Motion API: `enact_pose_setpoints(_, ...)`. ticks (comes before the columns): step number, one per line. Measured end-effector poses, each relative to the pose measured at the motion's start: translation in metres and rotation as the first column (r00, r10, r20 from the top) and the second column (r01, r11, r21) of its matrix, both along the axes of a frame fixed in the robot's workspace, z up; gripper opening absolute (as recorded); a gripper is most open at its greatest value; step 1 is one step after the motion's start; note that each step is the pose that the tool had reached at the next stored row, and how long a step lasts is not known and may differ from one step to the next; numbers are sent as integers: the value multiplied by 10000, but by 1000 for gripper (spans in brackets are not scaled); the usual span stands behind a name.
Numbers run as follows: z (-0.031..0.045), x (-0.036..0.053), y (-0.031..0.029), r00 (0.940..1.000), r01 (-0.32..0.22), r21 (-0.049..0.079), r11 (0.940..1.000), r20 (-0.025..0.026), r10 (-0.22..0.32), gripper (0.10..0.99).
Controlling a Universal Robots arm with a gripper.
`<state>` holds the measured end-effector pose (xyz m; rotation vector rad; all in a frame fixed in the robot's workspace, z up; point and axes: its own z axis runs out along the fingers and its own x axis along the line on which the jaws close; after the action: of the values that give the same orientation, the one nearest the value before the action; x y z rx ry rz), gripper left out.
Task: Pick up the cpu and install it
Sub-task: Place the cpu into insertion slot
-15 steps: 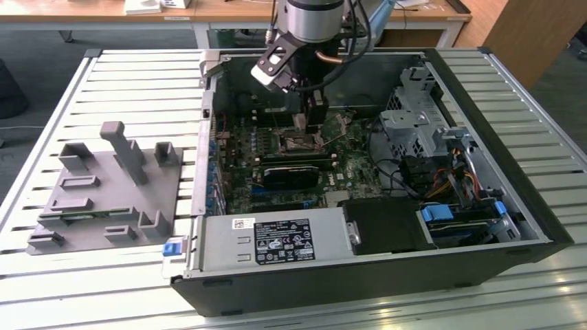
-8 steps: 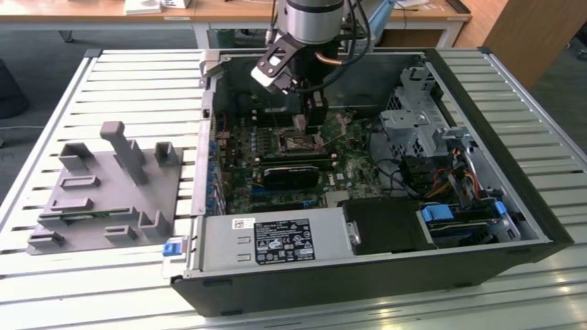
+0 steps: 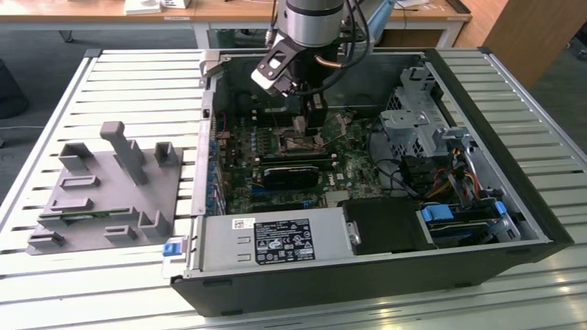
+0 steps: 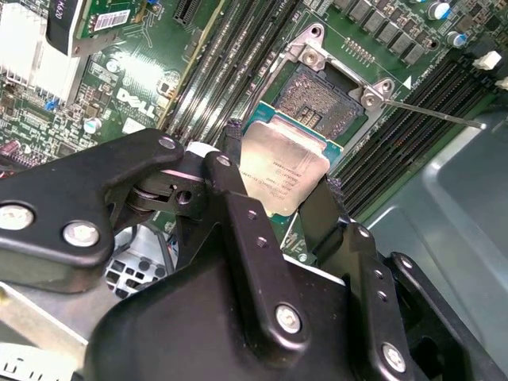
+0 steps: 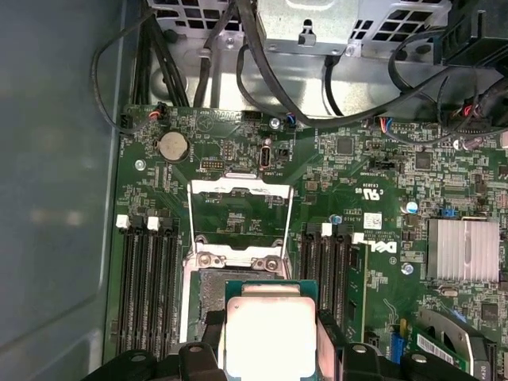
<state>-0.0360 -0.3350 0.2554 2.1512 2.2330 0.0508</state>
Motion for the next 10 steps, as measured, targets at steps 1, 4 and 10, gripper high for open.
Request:
enact_pose_setpoints(1,-3,0,0,10000,-1,1,10000,0,1,541)
enact_pose_setpoints(4,-13,0,0,10000,-1,1,10000,1,1,541)
enact_pose_setpoints(10,-35,-6,0,10000,0,1,10000,1,0,541)
